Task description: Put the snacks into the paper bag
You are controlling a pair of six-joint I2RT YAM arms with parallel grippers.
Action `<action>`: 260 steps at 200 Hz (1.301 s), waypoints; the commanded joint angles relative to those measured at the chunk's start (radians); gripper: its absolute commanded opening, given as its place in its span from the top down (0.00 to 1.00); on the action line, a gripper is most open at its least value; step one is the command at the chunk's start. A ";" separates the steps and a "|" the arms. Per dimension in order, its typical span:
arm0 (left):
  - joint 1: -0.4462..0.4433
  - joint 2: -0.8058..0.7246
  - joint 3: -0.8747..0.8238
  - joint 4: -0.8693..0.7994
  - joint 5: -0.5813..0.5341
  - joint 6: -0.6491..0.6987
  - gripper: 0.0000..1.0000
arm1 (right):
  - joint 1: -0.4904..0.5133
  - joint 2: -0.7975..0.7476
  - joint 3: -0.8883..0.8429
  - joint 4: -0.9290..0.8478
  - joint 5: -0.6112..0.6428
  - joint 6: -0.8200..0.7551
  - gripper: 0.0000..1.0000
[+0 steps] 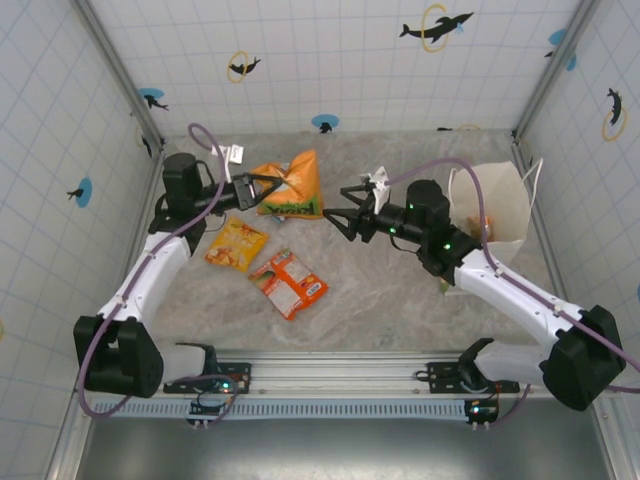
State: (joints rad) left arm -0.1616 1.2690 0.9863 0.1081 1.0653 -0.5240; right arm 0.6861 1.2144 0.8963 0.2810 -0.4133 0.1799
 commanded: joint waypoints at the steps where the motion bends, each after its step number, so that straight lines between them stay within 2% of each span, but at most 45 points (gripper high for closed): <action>1: -0.056 -0.026 0.039 0.080 0.129 0.002 0.93 | 0.003 0.031 0.020 0.081 -0.063 -0.040 0.02; 45: -0.099 -0.036 0.052 0.100 0.192 0.020 0.93 | -0.001 0.065 0.046 0.090 -0.101 -0.111 0.02; 108: -0.118 -0.031 0.054 0.109 0.199 0.031 0.92 | -0.016 0.062 0.039 0.114 -0.202 -0.115 0.02; 129: -0.125 -0.023 0.057 0.109 0.198 0.033 0.92 | -0.020 0.062 0.038 0.124 -0.230 -0.105 0.13; 149: -0.127 -0.015 0.060 0.108 0.192 0.035 0.92 | -0.020 0.063 0.031 0.136 -0.231 -0.106 0.31; 207: -0.134 0.000 0.066 0.091 0.170 0.052 0.89 | -0.017 0.005 -0.064 0.201 -0.217 -0.149 0.63; 260: -0.139 0.013 0.074 0.093 0.145 0.056 0.77 | -0.019 -0.047 -0.109 0.216 -0.157 -0.184 0.77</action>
State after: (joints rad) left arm -0.3004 1.2720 1.0218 0.1734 1.2194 -0.4950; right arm 0.6678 1.2106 0.8101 0.4309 -0.6010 0.0177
